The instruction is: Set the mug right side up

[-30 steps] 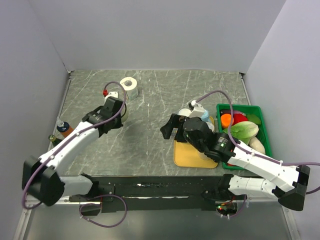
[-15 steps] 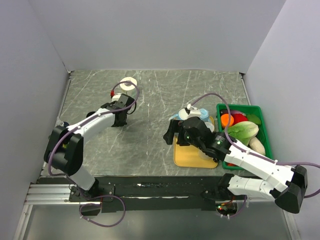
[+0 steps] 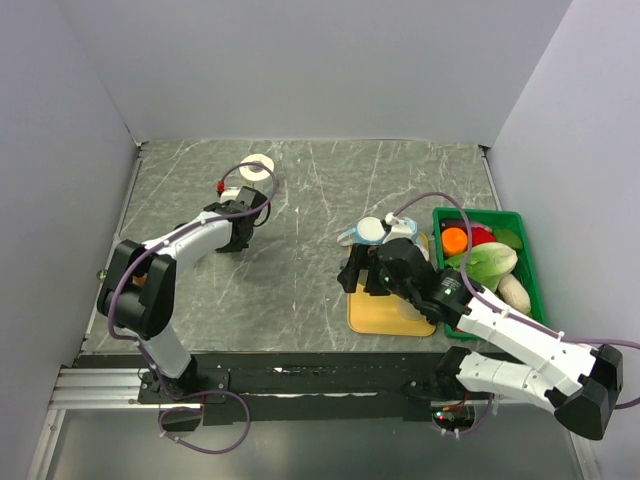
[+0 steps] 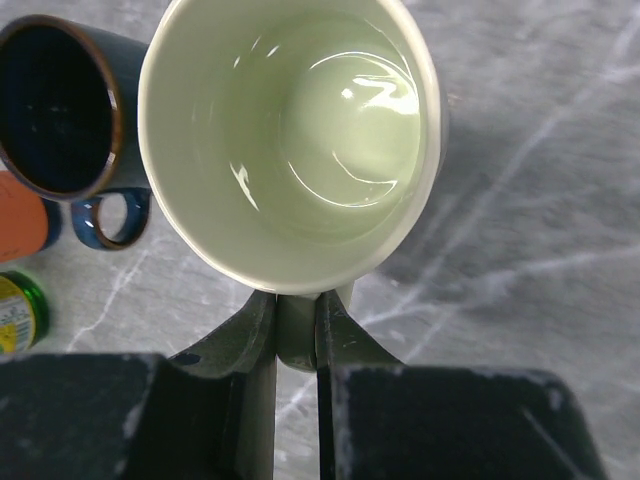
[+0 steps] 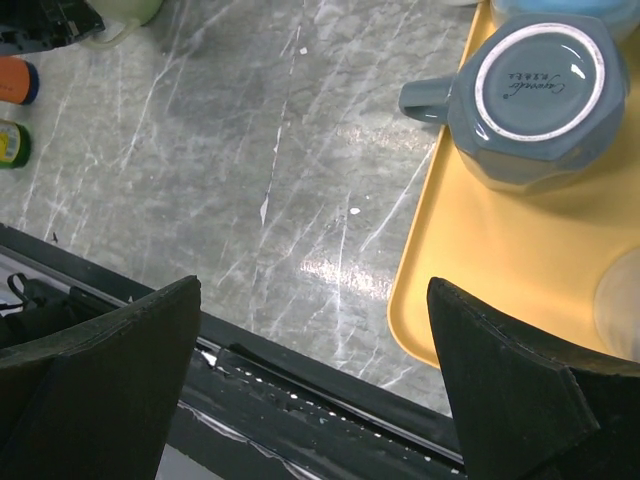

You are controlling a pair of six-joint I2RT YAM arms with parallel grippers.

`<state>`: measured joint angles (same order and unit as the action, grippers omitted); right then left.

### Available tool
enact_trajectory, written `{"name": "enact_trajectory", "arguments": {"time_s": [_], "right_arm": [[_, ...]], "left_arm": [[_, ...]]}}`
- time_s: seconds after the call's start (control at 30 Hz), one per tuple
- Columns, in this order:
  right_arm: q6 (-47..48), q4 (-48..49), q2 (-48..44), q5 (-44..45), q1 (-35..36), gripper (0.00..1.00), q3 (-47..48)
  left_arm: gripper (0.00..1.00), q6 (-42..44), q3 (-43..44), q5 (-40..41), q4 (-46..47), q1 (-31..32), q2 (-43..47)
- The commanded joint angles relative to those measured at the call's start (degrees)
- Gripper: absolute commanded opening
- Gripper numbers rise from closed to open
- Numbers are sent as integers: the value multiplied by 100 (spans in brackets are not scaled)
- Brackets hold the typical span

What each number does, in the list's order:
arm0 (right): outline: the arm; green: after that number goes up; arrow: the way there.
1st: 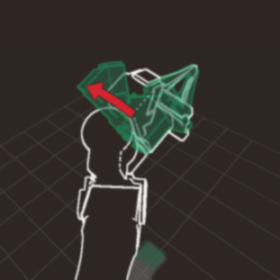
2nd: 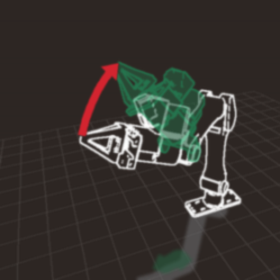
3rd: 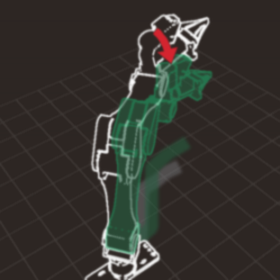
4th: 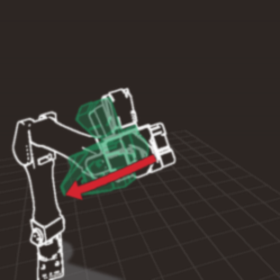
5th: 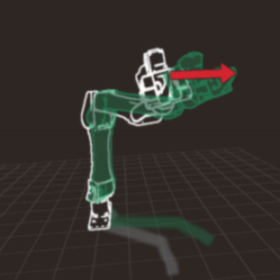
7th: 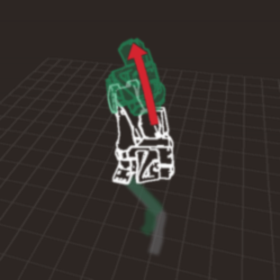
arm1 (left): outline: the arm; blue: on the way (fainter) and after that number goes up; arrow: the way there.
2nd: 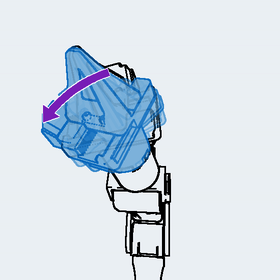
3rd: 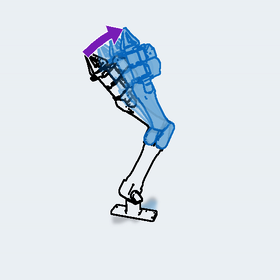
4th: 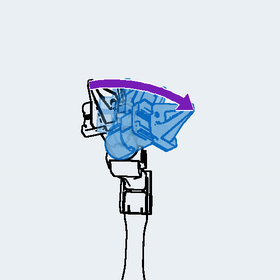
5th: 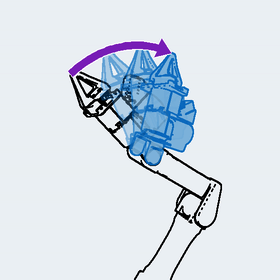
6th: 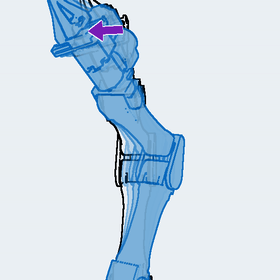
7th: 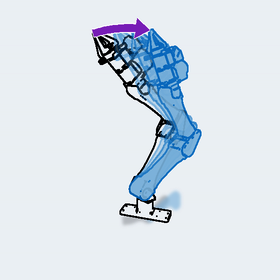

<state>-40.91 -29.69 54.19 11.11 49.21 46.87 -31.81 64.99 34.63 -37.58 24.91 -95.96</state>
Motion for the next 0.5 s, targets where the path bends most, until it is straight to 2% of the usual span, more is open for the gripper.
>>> {"name": "enact_trajectory", "arguments": {"time_s": [0.0, 0.07, 0.17, 0.2, 0.3, 0.43, 0.47], "right_arm": [[-92, -133, -172, 153, -52, 100, -64], [-146, -203, -155, 180, -61, 100, -29], [-198, -353, -146, 233, -61, 100, 24], [-199, -397, -146, 251, -61, 100, 32], [-242, -476, -155, 277, -61, 100, 50], [-295, -730, -59, 382, -61, 100, 181], [-304, -766, -32, 409, -61, 100, 208]], "left_arm": [[1, 140, 348, 413, 76, -153, -63], [4, 140, 348, 264, 111, -153, -54], [27, 193, 339, 114, 181, -153, -37], [39, 193, 356, 53, 172, -153, -37], [54, 202, 426, -26, 93, -144, -2], [70, 166, 488, -193, -47, -135, 262], [78, 175, 497, -228, -73, -92, 462]]}}
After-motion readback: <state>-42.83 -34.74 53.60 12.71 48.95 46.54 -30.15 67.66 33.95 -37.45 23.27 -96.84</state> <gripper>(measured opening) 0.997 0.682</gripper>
